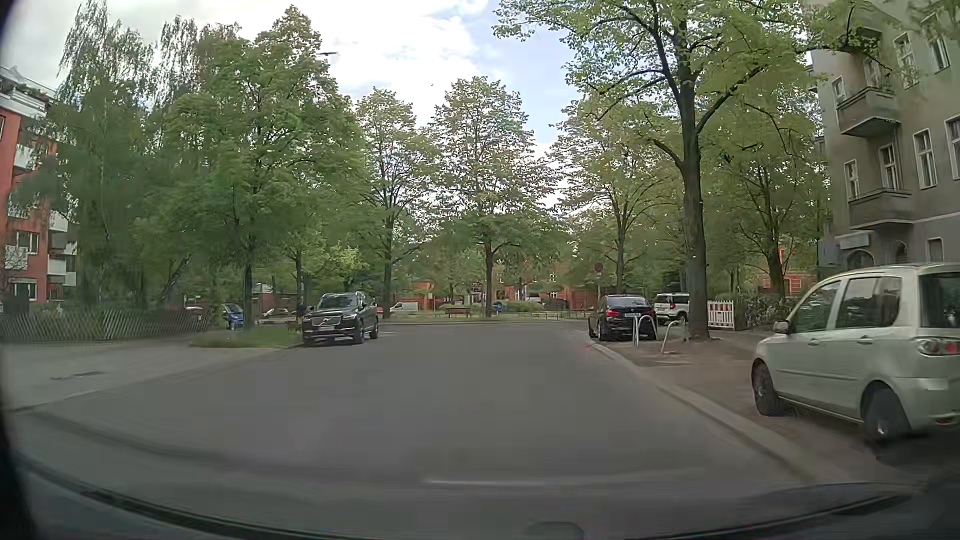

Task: Follow the waypoints while adhering to traffic rules and regulations

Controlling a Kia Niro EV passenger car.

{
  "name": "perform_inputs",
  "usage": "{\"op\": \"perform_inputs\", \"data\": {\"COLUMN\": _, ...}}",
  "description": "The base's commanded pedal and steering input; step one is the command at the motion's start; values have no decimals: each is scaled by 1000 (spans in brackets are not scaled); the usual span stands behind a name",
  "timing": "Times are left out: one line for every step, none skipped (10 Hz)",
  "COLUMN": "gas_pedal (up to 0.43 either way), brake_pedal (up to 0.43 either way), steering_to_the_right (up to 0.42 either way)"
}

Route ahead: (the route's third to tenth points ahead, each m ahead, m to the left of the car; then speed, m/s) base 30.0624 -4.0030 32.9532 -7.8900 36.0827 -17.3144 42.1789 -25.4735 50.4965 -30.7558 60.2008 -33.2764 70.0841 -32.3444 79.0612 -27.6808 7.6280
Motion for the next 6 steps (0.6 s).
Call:
{"op": "perform_inputs", "data": {"gas_pedal": 350, "brake_pedal": 18, "steering_to_the_right": -3}}
{"op": "perform_inputs", "data": {"gas_pedal": 350, "brake_pedal": 18, "steering_to_the_right": -2}}
{"op": "perform_inputs", "data": {"gas_pedal": 331, "brake_pedal": 18, "steering_to_the_right": -2}}
{"op": "perform_inputs", "data": {"gas_pedal": 319, "brake_pedal": 18, "steering_to_the_right": -2}}
{"op": "perform_inputs", "data": {"gas_pedal": 287, "brake_pedal": 18, "steering_to_the_right": -3}}
{"op": "perform_inputs", "data": {"gas_pedal": 260, "brake_pedal": 18, "steering_to_the_right": -2}}
